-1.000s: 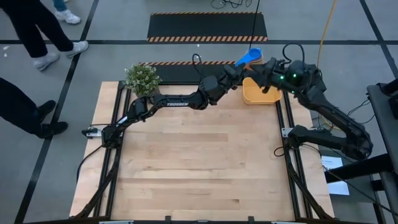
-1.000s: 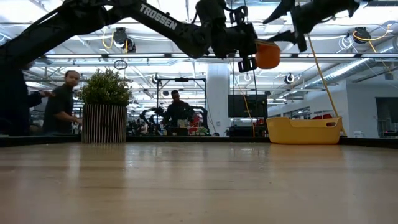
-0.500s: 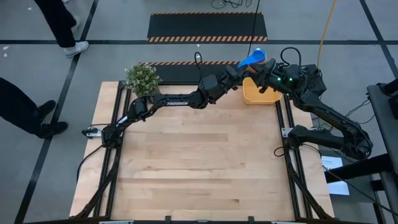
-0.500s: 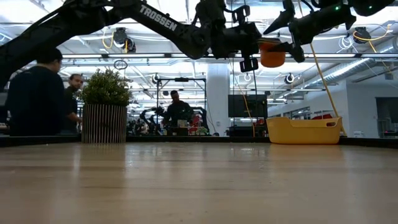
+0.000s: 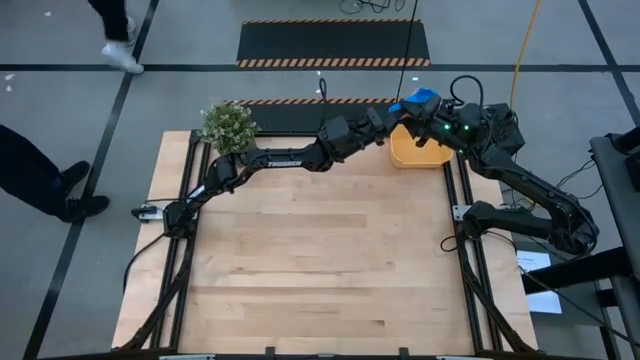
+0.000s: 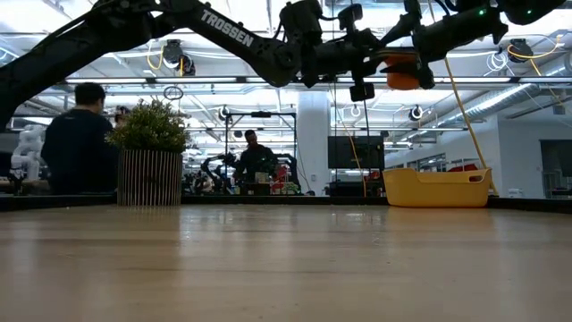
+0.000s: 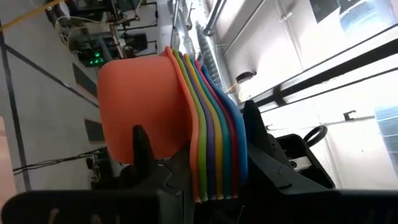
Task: Nest measuring cups in basket
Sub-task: Put the nested measuring cups into the yellow bin
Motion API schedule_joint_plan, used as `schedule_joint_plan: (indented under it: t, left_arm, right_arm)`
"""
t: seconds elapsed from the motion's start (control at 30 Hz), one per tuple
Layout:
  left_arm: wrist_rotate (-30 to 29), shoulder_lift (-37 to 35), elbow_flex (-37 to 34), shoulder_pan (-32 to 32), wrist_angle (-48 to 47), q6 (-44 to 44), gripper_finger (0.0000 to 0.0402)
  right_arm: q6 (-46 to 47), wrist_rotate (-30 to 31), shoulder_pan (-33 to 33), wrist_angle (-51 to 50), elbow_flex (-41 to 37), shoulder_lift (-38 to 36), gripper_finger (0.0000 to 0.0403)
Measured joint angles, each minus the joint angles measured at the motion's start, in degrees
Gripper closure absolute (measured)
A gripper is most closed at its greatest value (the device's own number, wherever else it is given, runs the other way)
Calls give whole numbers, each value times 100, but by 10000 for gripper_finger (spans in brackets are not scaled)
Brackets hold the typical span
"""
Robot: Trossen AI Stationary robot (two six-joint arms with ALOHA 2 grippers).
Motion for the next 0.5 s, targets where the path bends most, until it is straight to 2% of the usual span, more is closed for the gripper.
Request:
schedule_joint_plan:
  t: [0.2, 0.5]
  left_arm:
    - [41, 0, 0, -2, 68, -42, 309]
    - [39, 0, 0, -39, 65, -24, 309]
  right_arm:
    - [-178, 60, 2, 0, 0, -5, 137]
    - [-589, 403, 9, 41, 0, -107, 200]
